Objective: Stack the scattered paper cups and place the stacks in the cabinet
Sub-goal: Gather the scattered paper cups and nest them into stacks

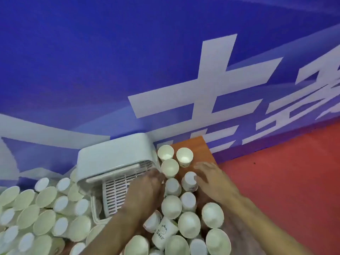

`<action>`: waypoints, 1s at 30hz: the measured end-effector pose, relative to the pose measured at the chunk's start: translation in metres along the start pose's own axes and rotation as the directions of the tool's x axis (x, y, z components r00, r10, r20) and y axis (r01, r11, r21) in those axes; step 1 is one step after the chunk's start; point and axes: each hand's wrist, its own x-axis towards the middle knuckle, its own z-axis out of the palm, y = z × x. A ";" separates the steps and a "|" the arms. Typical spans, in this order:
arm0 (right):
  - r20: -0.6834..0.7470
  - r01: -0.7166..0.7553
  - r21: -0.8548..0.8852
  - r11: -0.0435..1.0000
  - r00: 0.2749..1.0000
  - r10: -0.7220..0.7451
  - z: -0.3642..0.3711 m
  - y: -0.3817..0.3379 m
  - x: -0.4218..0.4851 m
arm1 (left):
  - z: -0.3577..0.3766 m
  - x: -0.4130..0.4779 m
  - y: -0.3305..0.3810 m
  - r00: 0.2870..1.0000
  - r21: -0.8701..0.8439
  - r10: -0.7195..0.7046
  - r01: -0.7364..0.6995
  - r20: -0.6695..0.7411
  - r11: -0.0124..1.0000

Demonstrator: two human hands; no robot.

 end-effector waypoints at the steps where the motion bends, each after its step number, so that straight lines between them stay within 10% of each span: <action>1: -0.023 -0.007 0.022 1.000 1.000 0.008 0.004 0.006 0.009 | 0.008 0.010 0.003 1.000 -0.027 -0.025 0.026 0.019 0.999; 21: -0.105 0.235 -0.186 0.954 0.961 -0.257 0.069 0.048 0.064 | 0.112 0.126 0.026 0.965 0.036 -0.251 0.249 0.076 0.968; 30: -0.007 0.090 -0.214 0.973 0.996 -0.094 0.066 0.061 0.049 | 0.113 0.121 0.035 0.970 0.079 -0.231 0.225 0.081 0.971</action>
